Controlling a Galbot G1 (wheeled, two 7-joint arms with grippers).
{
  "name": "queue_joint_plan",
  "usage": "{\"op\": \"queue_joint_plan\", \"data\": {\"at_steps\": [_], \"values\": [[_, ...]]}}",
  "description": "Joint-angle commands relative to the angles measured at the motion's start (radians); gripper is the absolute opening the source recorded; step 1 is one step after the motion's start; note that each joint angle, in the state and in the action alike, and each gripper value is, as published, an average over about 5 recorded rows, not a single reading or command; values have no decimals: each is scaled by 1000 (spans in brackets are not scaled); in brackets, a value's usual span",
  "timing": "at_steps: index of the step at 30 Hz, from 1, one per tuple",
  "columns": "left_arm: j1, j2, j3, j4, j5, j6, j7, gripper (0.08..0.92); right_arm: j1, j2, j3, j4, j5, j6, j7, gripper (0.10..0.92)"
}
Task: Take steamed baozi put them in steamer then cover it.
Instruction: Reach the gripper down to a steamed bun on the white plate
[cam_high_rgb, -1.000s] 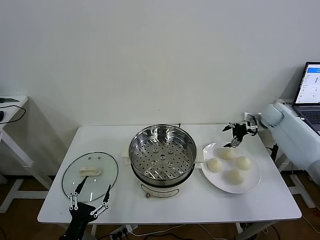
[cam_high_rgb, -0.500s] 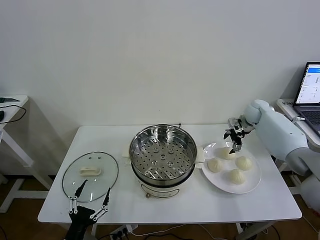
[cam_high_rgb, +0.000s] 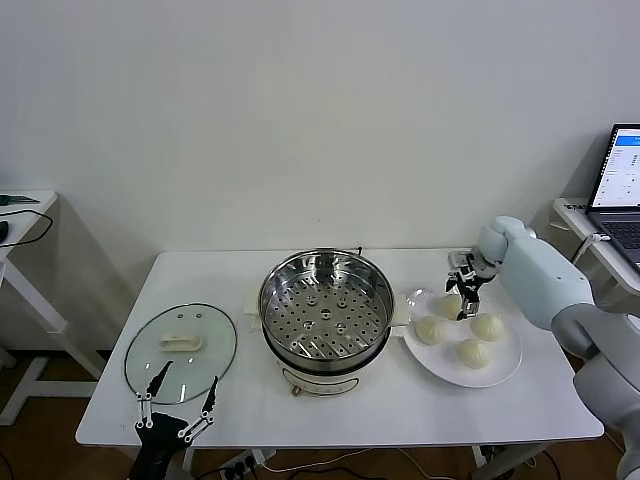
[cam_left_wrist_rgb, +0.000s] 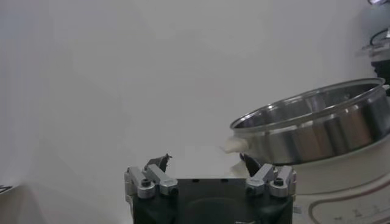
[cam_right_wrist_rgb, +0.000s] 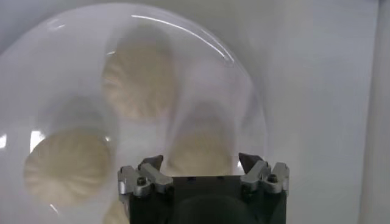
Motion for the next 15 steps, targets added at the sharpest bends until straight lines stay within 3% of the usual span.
{"op": "queue_joint_plan", "data": {"at_steps": [1,4,10,15], "values": [[1,-1,1,4,-2,4,-1,823,-8,10,7,-20,-18,2,15,823],[1,-3,1,10,-1,5,-3,823,-9,10,8,-21,-22,2,21,804],[1,-6,-5,3,-2,6,-9,823,-14,4,7,-8,-24,3,34,671],[0,-8,-8,3,-2,6,-12,823,-17,-12,4,30,-16,9,62,622]]}}
